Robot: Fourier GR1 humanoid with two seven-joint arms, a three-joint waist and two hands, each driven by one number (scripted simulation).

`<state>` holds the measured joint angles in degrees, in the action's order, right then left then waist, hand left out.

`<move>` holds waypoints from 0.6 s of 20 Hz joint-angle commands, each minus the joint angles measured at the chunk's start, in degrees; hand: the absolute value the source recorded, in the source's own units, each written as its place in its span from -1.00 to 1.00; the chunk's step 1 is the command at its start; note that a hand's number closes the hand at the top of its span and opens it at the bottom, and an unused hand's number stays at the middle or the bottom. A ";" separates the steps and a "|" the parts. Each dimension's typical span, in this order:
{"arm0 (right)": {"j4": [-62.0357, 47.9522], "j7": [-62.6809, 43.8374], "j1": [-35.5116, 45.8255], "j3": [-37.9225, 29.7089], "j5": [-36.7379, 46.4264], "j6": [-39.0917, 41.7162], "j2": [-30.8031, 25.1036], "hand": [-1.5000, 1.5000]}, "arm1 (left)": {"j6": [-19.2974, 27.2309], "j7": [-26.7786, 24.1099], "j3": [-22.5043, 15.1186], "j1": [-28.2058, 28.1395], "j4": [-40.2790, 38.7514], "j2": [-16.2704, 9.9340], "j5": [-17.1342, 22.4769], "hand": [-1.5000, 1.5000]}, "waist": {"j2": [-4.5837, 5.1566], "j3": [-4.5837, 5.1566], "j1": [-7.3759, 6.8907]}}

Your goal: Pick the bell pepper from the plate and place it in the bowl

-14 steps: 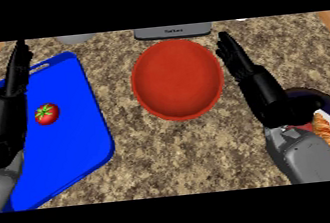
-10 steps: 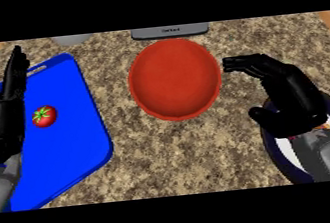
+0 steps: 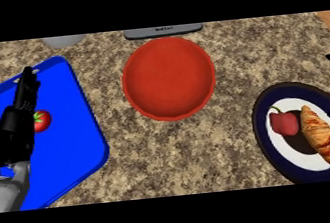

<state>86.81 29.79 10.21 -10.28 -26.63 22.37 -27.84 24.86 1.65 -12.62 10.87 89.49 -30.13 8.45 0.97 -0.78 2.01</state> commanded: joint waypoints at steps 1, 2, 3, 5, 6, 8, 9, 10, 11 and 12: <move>-6.11 15.09 -4.26 -6.51 0.87 12.88 -6.69 -1.00 | -1.23 1.25 0.50 -0.63 -0.01 -0.17 1.53 0.00 | -0.09 0.02 -0.49; -7.31 18.38 -4.17 -7.13 4.72 14.25 -9.08 -1.00 | -1.36 2.39 -0.47 -0.02 0.09 0.13 1.10 0.00 | -0.11 0.12 -0.84; -8.91 22.50 -6.76 -7.93 7.24 15.18 -9.42 -1.00 | -0.21 3.27 -0.59 0.08 0.77 0.23 0.33 0.00 | -0.29 0.08 -0.79; -10.49 25.58 -7.19 -8.77 11.61 15.79 -13.72 -1.00 | -0.33 4.32 -1.33 1.04 1.32 0.79 0.09 0.00 | -0.44 0.28 -1.28; -10.48 27.24 -8.86 -9.00 13.63 15.72 -15.49 -1.00 | -0.88 3.13 -0.35 0.02 0.46 0.34 0.59 0.00 | -0.54 0.39 -1.33; -11.44 28.68 -8.56 -8.39 17.83 13.99 -19.46 -1.00 | -0.89 3.56 -0.41 0.96 0.55 0.21 0.14 0.00 | -0.49 0.39 -1.96; -10.34 30.45 -10.35 -6.76 21.76 11.15 -19.14 -1.00 | -1.50 3.75 -0.14 0.77 -0.18 0.50 0.89 0.00 | -0.57 0.49 -1.82; -10.20 29.97 -9.59 -7.00 23.23 9.33 -21.47 -1.00 | -0.06 4.82 -1.79 1.59 0.39 1.59 -0.92 0.00 | -0.67 0.52 -1.81; -12.00 31.58 -9.97 -6.58 26.04 6.97 -22.23 -1.00 | -1.45 3.69 -1.13 -0.20 1.47 0.03 -0.52 0.00 | -0.69 0.51 -2.74; -11.29 31.06 -9.22 -4.91 28.12 5.15 -23.00 -1.00 | 1.21 5.17 -2.93 2.40 0.86 2.74 -2.61 0.00 | -0.62 0.55 -2.29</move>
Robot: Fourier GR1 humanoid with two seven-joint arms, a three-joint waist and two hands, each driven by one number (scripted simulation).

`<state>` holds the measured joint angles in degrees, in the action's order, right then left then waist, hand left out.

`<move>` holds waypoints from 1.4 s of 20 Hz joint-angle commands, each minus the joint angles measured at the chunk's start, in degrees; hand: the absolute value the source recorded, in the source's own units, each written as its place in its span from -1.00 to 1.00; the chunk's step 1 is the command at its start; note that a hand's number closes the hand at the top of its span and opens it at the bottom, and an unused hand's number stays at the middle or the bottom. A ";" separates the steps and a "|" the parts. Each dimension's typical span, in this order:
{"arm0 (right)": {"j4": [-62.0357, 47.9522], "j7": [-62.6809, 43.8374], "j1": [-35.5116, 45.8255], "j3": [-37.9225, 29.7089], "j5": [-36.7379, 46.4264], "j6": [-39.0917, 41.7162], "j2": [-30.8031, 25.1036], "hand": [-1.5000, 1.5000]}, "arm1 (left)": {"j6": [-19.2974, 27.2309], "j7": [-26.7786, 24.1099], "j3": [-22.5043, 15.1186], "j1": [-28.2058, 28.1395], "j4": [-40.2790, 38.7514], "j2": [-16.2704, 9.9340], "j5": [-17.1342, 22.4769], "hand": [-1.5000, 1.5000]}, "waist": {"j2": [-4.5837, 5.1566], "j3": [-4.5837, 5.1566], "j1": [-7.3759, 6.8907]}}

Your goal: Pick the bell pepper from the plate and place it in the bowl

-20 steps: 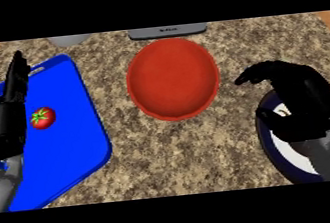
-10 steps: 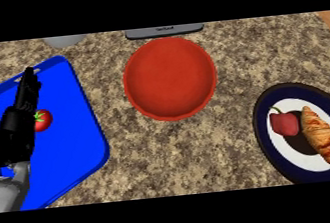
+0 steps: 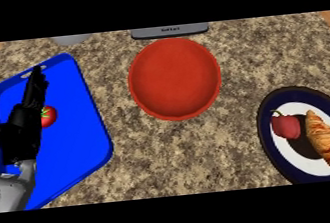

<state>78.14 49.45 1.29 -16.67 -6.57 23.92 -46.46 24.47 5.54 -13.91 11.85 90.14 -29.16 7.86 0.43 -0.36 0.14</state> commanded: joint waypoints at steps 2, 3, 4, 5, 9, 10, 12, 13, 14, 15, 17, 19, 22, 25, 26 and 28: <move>-2.40 12.35 -0.82 3.48 12.43 -0.80 -5.00 -1.00 | -1.96 -0.94 0.41 -0.02 0.28 0.14 0.44 0.00 | -0.18 0.24 -0.83; 0.39 10.94 -1.77 4.83 13.13 -1.28 -5.29 -1.00 | -0.74 0.17 0.59 1.28 -0.78 0.66 -0.64 0.00 | -0.30 0.30 -0.20; -3.18 13.07 -1.46 5.58 15.42 -2.28 -5.95 -1.00 | -2.51 2.48 1.57 2.83 -1.02 -0.14 0.96 0.00 | -0.17 0.25 -0.48; -1.25 10.30 1.28 7.00 15.33 -2.49 -6.36 -1.00 | 0.09 3.76 -1.41 2.03 0.99 1.62 -2.07 0.00 | -0.28 0.26 -0.90; -2.60 11.07 1.85 12.32 21.52 -5.71 -5.32 -1.00 | -1.23 2.09 0.27 1.14 -0.15 1.35 -2.37 0.00 | -0.21 0.31 -1.01; -0.90 11.12 0.26 14.11 23.39 -8.09 -3.24 -1.00 | -0.63 4.96 0.61 4.43 -0.45 1.90 -2.89 0.00 | -0.28 0.30 -0.41; 2.20 9.14 -0.24 14.94 24.16 -6.46 -5.57 -1.00 | -3.03 1.60 2.71 4.08 -4.01 2.18 -0.98 0.00 | -0.31 0.38 0.06; 1.81 8.10 1.02 15.73 25.49 -7.32 -4.87 -1.00 | -1.97 0.75 1.94 4.81 -4.99 3.15 -3.35 0.00 | -0.30 0.37 -0.05; 2.10 6.63 1.26 16.31 26.41 -7.73 -4.33 -1.00 | -4.15 -0.01 3.13 -0.83 0.12 0.73 -1.66 0.00 | -0.44 0.37 -0.65; 0.90 6.50 2.41 18.17 29.33 -9.77 -2.96 -1.00 | -2.89 0.90 2.40 1.06 -1.67 2.30 -3.37 0.00 | -0.36 0.35 -0.57; 1.33 5.90 1.69 16.13 29.50 -7.63 -5.77 -1.00 | -3.88 4.10 2.81 -0.87 3.60 1.69 -2.93 0.00 | -0.51 0.35 -0.52; 3.35 1.65 1.54 18.37 33.36 -10.46 -2.98 -1.00 | -4.52 7.09 3.43 0.60 4.20 1.58 -3.55 0.00 | -0.51 0.35 -0.37; 2.40 -1.90 -0.37 19.97 38.41 -13.60 -1.67 -1.00 | -4.01 4.56 3.17 -2.08 3.99 3.05 -4.45 0.00 | -0.54 0.35 -0.46; 1.95 -4.13 2.03 19.28 39.82 -10.76 -0.03 -1.00 | -6.93 1.71 7.35 3.37 -3.34 4.33 -3.94 0.00 | -0.38 0.37 -0.12; 4.32 -7.55 3.08 20.53 40.87 -10.63 2.68 -1.00 | -7.62 3.98 6.60 2.11 -0.24 3.34 -5.42 0.00 | -0.44 0.36 -0.25; 0.97 -6.99 4.27 21.74 43.76 -12.43 5.71 -1.00 | -6.09 5.10 6.30 3.07 -0.77 5.83 -7.03 0.00 | -0.41 0.35 -0.29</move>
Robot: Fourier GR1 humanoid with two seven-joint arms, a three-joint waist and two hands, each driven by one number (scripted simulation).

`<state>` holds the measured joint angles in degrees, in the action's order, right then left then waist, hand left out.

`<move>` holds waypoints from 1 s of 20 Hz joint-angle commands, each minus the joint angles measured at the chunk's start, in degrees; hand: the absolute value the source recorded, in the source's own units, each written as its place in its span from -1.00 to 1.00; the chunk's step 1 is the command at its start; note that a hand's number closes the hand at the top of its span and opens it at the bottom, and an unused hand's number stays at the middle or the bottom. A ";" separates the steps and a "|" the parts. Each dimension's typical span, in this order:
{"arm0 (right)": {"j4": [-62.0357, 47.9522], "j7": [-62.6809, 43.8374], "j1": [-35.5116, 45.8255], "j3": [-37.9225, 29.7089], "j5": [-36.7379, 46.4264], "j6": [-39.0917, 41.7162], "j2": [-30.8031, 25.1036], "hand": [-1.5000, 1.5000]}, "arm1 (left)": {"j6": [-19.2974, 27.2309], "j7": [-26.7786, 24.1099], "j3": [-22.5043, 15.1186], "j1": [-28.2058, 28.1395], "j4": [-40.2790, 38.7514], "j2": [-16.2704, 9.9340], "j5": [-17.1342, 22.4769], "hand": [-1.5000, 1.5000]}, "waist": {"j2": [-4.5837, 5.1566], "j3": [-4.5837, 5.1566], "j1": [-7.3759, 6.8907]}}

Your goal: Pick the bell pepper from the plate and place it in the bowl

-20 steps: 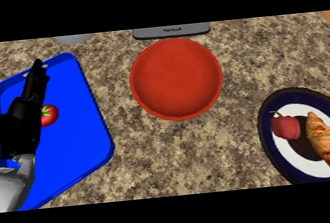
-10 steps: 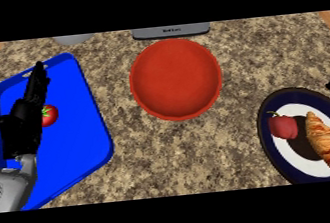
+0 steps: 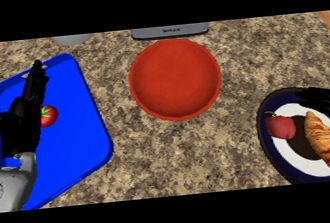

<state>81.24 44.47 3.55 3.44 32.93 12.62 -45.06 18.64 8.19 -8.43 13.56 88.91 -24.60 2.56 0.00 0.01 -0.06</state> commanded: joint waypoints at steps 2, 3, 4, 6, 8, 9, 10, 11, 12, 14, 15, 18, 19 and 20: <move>-2.73 -1.96 3.30 0.54 5.10 0.87 4.33 -1.00 | 0.43 2.05 -0.75 -0.97 1.65 3.72 -4.18 0.00 | -0.01 -0.02 -0.11; -0.07 -2.81 2.56 -0.19 4.56 2.04 5.12 -1.00 | -2.38 2.55 2.33 -0.91 3.49 1.69 -2.37 0.00 | -0.05 -0.01 -0.04; -4.14 0.50 1.65 -0.51 6.62 -1.04 6.09 -1.00 | -2.41 2.19 1.78 -2.52 3.80 2.62 -3.50 0.00 | -0.02 -0.02 -0.06; -7.54 -0.02 5.12 0.88 8.37 -1.94 8.86 -1.00 | -4.23 4.39 3.59 1.62 2.58 2.00 -2.49 0.00 | 0.04 -0.03 -0.13; -10.55 -0.55 7.80 1.70 10.43 -0.95 9.74 -1.00 | -3.20 6.73 2.60 -0.51 7.42 3.16 -3.81 0.00 | 0.01 -0.04 -0.38; -14.13 5.28 8.05 -0.92 10.03 -1.59 8.18 -1.00 | -2.74 2.93 2.51 -2.31 4.36 4.86 -5.96 0.00 | 0.04 -0.03 -0.21; -13.24 0.91 9.92 1.10 11.75 -1.24 10.90 -1.00 | -3.12 1.52 2.29 0.28 1.40 6.28 -5.80 0.00 | 0.07 -0.02 -0.14; -17.31 4.71 12.13 -0.73 11.05 -0.70 9.41 -1.00 | -3.55 -0.91 3.29 0.35 -1.74 6.82 -5.58 0.00 | 0.11 -0.02 -0.17; -14.82 2.75 10.21 -0.20 11.83 -1.64 11.96 -1.00 | -3.24 1.59 2.40 -1.79 2.17 7.14 -7.25 0.00 | 0.02 -0.02 -0.13; -17.29 3.15 11.20 0.66 14.47 -2.77 12.91 -1.00 | -6.10 3.84 5.90 0.45 2.39 5.04 -5.33 0.00 | 0.03 -0.02 -0.17; -15.64 4.76 8.68 -0.35 13.99 -3.43 12.11 -1.00 | -8.43 1.68 8.51 -0.66 2.25 3.52 -3.28 0.00 | 0.00 -0.02 -0.06; -14.61 5.22 9.96 1.68 18.28 -8.70 13.01 1.00 | -5.66 0.15 5.69 -0.76 0.54 6.77 -6.30 0.00 | 0.00 -0.01 0.07; -22.40 8.18 13.70 0.21 18.98 -10.98 13.56 1.00 | -5.82 -1.26 5.71 -1.05 -0.53 7.24 -7.07 0.00 | 0.09 -0.03 -0.23; -16.44 5.25 10.83 1.33 19.06 -10.05 15.38 1.00 | -5.39 4.38 4.46 -1.55 4.99 7.40 -8.23 0.00 | -0.04 -0.02 -0.08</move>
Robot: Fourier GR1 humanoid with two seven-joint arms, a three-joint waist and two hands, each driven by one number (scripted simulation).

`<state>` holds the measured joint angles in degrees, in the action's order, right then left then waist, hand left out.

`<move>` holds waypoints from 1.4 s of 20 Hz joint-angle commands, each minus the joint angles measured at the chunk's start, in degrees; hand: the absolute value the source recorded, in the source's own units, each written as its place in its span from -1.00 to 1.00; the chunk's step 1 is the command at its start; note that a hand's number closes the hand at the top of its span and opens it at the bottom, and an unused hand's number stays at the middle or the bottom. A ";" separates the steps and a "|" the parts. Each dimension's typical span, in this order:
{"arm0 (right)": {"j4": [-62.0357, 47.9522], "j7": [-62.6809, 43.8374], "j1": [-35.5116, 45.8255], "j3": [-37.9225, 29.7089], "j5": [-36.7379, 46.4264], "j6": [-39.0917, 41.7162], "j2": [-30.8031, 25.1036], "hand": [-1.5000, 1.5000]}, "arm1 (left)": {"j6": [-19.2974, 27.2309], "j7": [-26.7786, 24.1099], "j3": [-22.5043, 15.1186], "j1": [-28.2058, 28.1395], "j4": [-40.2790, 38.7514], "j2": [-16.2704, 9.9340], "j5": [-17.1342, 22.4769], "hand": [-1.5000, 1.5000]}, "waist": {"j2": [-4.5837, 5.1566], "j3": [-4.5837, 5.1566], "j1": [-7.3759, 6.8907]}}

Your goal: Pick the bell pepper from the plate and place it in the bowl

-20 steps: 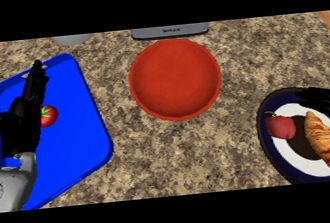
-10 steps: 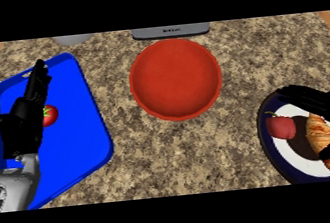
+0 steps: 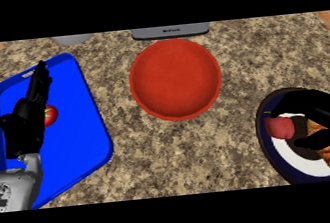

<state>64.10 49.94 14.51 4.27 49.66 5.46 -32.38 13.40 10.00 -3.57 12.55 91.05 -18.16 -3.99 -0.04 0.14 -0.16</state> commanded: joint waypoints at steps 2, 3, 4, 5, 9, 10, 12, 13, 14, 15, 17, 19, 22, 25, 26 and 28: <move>-3.80 2.10 2.20 0.13 3.06 -4.17 4.27 1.00 | -1.23 -1.25 1.64 1.57 -3.30 1.75 -1.25 0.00 | 0.10 -0.15 0.02; -2.41 5.39 -1.66 -1.61 2.16 -4.68 1.88 1.00 | -2.03 0.25 1.78 -0.57 0.85 1.58 -1.04 0.00 | 0.03 -0.15 0.10; -1.01 5.64 -2.61 -1.51 2.08 -4.50 1.60 1.00 | -2.04 -1.84 1.42 -5.08 3.49 1.11 -1.61 0.00 | -0.01 -0.14 0.01; 1.53 3.71 0.25 -3.14 0.33 1.02 0.48 1.00 | -0.99 1.80 0.85 0.35 1.08 2.56 -3.61 0.00 | 0.01 -0.14 0.19; 2.91 2.70 -0.69 -1.08 1.63 -0.71 5.00 1.00 | -3.23 0.09 4.03 0.41 -0.17 1.80 -1.84 0.00 | 0.01 -0.13 0.20; 1.25 8.18 -2.54 -3.54 0.35 -2.93 2.57 1.00 | -3.46 -2.68 3.11 -3.04 0.40 2.92 -2.21 0.00 | 0.02 -0.14 0.17; 9.57 7.50 -6.72 -3.53 -0.89 -1.14 1.62 1.00 | -3.74 -1.77 4.39 -1.24 -0.64 1.93 -2.67 0.00 | -0.06 -0.12 0.53; 12.22 8.83 -9.45 -4.11 -2.29 -2.79 1.53 1.00 | -2.57 2.13 2.89 2.21 0.57 3.11 -3.19 0.00 | -0.14 -0.13 0.99; 13.47 -5.24 -6.99 3.29 3.91 -2.62 11.44 1.00 | -4.02 1.88 2.50 -1.09 3.13 1.96 -2.66 0.00 | -0.22 -0.09 0.34; 14.65 -12.68 -5.87 7.99 6.47 -0.18 16.96 1.00 | -4.18 -0.06 4.18 -0.02 -0.05 1.18 -1.68 0.00 | -0.40 0.15 0.39; 12.12 -17.16 -8.38 11.96 8.39 0.32 23.19 1.00 | -3.72 -0.22 2.54 -0.92 0.53 2.34 -2.40 0.00 | -0.47 0.40 -0.83; 11.39 -19.79 -8.89 13.30 8.95 2.47 25.68 1.00 | -3.84 0.00 2.62 0.27 0.34 1.95 -2.60 0.00 | 0.15 0.56 -1.54; 13.83 -26.99 -10.56 15.57 8.83 4.03 31.67 1.00 | -3.89 0.07 2.43 0.36 0.54 2.28 -2.39 0.00 | -0.37 0.32 -0.94; 18.37 -33.11 -10.94 17.66 4.26 1.63 31.93 1.00 | -3.93 -0.41 2.71 -0.32 -0.41 2.24 -2.32 0.00 | -0.49 0.02 -0.99; 20.21 -35.23 -11.03 19.09 2.95 0.18 32.01 1.00 | -4.01 0.10 2.28 -0.08 0.17 2.69 -2.10 0.00 | -1.02 -0.12 -0.99; 23.03 -40.62 -11.77 22.12 -0.29 -3.41 32.15 1.00 | -3.94 -0.09 2.78 -0.11 -0.50 2.13 -2.37 0.00 | -0.91 -0.18 -0.87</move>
<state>83.62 17.82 4.28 21.33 54.01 6.10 -3.73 9.57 9.99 -0.93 12.48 90.99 -15.87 -6.33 -1.10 0.84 -0.82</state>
